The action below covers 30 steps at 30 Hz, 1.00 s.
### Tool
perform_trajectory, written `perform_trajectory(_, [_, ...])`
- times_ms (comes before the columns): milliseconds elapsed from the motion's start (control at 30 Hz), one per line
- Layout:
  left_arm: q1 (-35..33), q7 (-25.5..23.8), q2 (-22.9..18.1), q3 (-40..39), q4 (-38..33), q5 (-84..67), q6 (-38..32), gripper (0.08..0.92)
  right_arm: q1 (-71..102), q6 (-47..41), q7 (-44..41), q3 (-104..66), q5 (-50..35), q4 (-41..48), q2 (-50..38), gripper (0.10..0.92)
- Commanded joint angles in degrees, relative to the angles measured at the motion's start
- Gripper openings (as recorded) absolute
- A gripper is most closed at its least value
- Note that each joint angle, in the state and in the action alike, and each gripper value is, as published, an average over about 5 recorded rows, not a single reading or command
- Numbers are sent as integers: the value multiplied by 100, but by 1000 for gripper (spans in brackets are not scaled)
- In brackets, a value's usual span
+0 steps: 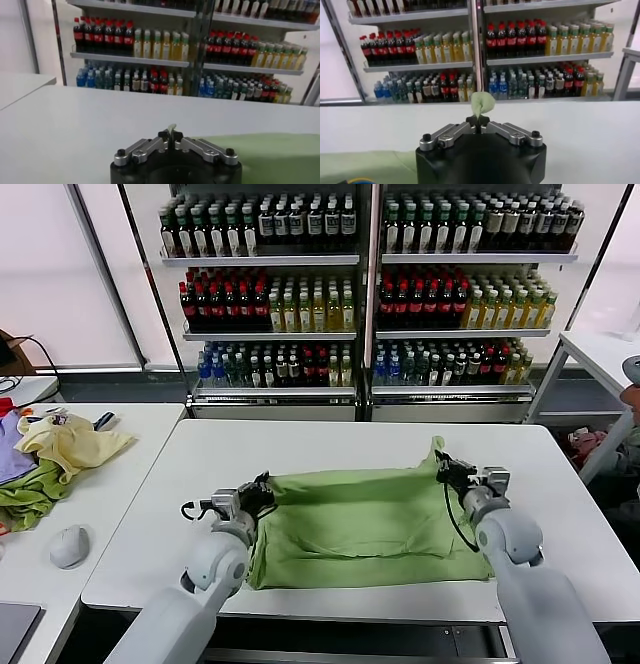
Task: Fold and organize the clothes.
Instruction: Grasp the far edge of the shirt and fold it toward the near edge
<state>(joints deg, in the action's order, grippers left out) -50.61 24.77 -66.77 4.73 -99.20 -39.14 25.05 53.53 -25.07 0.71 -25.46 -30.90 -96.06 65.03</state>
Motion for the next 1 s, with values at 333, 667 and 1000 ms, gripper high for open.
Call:
perform_trajectory(333, [-1487, -64, 322, 26, -1083, 553, 11, 109, 2256, -82, 227, -999, 397, -1585, 352, 119])
perform_trajectory(667, [-1599, -18, 89, 72, -1110, 1384, 24, 192, 2364, -82, 202, -879, 828, -1627, 505, 288])
perform_trajectory(1000, [-1988, 577, -622, 264, -1003, 1988, -9, 485, 2589, 81, 152, -1005, 898, -1803, 522, 564])
